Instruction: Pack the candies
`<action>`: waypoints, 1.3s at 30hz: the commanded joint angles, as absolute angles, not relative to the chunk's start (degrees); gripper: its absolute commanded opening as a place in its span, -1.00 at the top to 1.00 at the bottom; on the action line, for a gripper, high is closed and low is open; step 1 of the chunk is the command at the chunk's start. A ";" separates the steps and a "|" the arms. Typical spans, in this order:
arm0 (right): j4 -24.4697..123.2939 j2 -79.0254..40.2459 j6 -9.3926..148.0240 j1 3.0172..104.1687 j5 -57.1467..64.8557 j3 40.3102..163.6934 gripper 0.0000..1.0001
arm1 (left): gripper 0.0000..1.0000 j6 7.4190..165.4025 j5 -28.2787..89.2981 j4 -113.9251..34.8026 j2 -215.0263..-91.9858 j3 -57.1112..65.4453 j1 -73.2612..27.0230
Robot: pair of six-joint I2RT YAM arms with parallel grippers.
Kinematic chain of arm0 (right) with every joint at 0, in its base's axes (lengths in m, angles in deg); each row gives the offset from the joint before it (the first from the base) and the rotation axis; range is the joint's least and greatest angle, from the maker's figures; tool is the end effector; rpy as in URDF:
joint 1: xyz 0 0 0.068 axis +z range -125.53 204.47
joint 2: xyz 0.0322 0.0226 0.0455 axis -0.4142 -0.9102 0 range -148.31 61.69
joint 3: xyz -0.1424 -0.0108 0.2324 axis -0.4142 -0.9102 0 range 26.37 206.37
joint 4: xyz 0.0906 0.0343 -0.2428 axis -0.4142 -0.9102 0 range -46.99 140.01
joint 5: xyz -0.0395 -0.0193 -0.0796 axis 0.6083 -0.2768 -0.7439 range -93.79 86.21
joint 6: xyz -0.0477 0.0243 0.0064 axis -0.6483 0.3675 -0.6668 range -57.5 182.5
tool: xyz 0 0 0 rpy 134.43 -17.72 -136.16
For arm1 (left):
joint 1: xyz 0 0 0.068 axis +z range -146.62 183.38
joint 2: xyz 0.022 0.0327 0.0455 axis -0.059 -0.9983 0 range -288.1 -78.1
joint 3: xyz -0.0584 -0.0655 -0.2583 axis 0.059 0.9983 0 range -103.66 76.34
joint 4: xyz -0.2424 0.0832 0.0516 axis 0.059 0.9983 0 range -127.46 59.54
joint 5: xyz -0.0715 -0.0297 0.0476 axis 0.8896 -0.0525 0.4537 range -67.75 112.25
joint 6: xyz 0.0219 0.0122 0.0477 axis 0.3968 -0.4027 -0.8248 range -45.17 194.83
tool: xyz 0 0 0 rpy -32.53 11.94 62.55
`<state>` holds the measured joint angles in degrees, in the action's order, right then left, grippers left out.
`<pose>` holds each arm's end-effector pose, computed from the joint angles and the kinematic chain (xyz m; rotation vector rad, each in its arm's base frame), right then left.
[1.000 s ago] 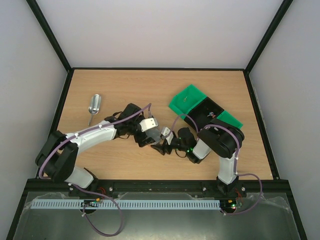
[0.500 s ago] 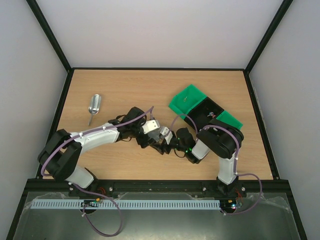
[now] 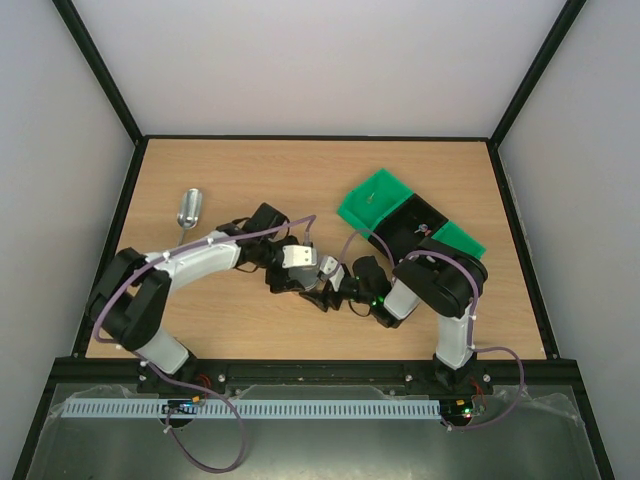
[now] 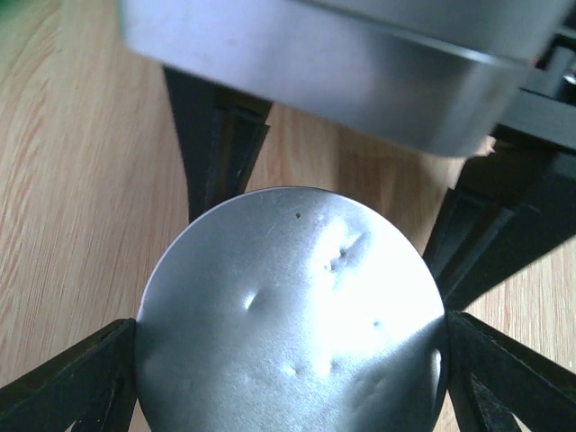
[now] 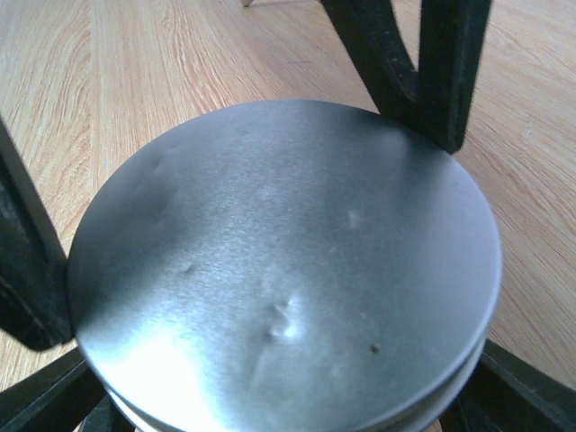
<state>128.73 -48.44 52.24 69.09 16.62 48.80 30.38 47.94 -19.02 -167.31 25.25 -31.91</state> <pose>0.1954 0.2101 0.1022 -1.0486 1.4336 0.7448 0.2397 -0.1885 0.1849 1.7223 1.7965 -0.5049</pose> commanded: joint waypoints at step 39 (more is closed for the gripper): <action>125.36 -48.05 49.83 69.53 15.86 47.47 0.19 | -0.53 40.62 46.04 -26.38 -164.02 32.74 -33.44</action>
<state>128.48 -48.28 53.24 69.13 15.13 48.74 53.64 38.24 -33.67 -162.11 34.51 -36.02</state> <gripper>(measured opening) 0.802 0.881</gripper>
